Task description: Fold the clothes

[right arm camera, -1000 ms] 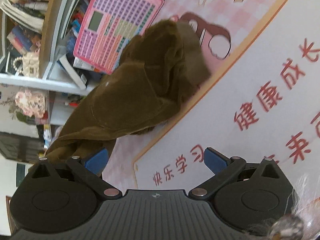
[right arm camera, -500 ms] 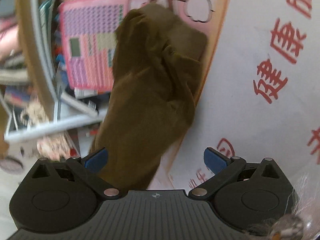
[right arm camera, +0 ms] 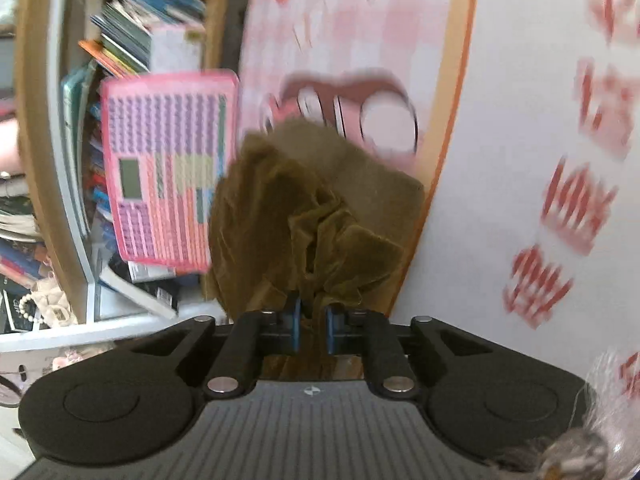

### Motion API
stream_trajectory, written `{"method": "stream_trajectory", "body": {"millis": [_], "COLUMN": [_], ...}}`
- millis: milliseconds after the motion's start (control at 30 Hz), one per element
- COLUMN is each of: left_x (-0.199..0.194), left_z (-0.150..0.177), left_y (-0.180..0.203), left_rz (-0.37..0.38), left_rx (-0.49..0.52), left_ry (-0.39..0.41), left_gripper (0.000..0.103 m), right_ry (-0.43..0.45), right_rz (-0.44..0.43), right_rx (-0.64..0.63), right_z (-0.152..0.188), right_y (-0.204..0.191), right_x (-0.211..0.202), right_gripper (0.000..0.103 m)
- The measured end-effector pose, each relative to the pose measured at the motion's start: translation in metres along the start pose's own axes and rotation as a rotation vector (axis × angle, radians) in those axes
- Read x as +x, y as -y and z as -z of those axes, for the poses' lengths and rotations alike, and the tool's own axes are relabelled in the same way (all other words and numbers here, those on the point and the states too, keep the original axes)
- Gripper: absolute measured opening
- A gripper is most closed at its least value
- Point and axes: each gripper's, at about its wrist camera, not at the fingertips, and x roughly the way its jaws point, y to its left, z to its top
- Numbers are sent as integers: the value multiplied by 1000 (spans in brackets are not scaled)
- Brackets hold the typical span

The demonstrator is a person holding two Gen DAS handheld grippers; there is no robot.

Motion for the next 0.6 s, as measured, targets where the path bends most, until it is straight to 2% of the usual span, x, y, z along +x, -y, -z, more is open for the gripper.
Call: {"method": "stream_trajectory", "body": {"millis": [133, 200, 267, 400, 500, 600], "left_x": [33, 48, 58, 70, 75, 81], "left_z": [24, 36, 44, 48, 48, 46], "left_y": [8, 17, 23, 20, 13, 4], "left_rz": [24, 17, 0, 27, 48, 66], "left_rx": [48, 80, 101, 72, 33, -1], "left_ry": [-168, -233, -262, -287, -284, -281], "left_gripper": [23, 34, 40, 42, 43, 43], "right_ry": [179, 316, 449, 662, 719, 659], "right_rz": [-25, -25, -41, -139, -245, -346], "right_rx": [-147, -295, -440, -704, -912, -1071], "right_z": [-30, -43, -54, -58, -39, 4], "right_y": [-25, -50, -78, -148, -206, -233], "right_x": [-43, -70, -98, -146, -167, -168], "right_gripper": [7, 7, 6, 5, 3, 3]}}
